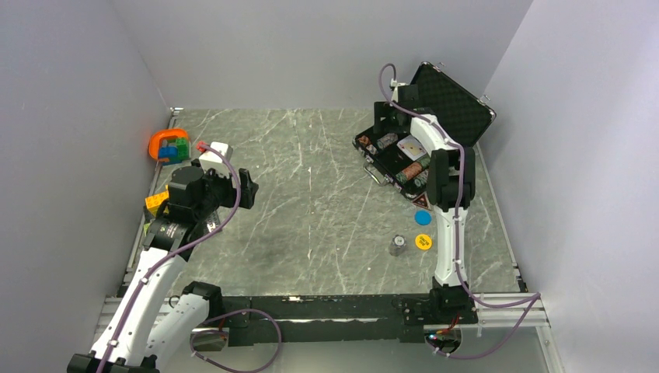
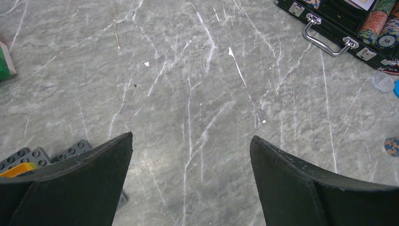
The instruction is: Pack up texas hold em set
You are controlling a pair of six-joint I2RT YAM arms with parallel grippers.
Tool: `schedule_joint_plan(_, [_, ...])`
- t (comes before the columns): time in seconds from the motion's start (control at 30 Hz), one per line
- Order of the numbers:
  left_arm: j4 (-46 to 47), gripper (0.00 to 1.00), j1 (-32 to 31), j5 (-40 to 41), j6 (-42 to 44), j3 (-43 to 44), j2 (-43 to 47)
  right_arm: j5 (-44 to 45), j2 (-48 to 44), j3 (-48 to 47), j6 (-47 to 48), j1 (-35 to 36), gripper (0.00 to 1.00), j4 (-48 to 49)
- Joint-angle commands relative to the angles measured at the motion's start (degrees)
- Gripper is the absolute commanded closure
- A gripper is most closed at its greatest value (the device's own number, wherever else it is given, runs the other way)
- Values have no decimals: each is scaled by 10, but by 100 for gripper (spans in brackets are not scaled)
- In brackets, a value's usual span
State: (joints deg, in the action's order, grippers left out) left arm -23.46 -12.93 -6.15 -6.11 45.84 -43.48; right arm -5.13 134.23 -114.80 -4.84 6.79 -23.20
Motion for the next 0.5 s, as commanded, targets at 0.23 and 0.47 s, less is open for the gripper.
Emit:
schedule_joint_plan(0.23, [10, 2, -3, 1, 0, 12, 1, -86, 15, 7, 43, 0, 4, -4])
schedule_joint_plan(0.47, [10, 2, -2, 1, 0, 11, 2, -126, -10, 48, 65, 0, 4, -3])
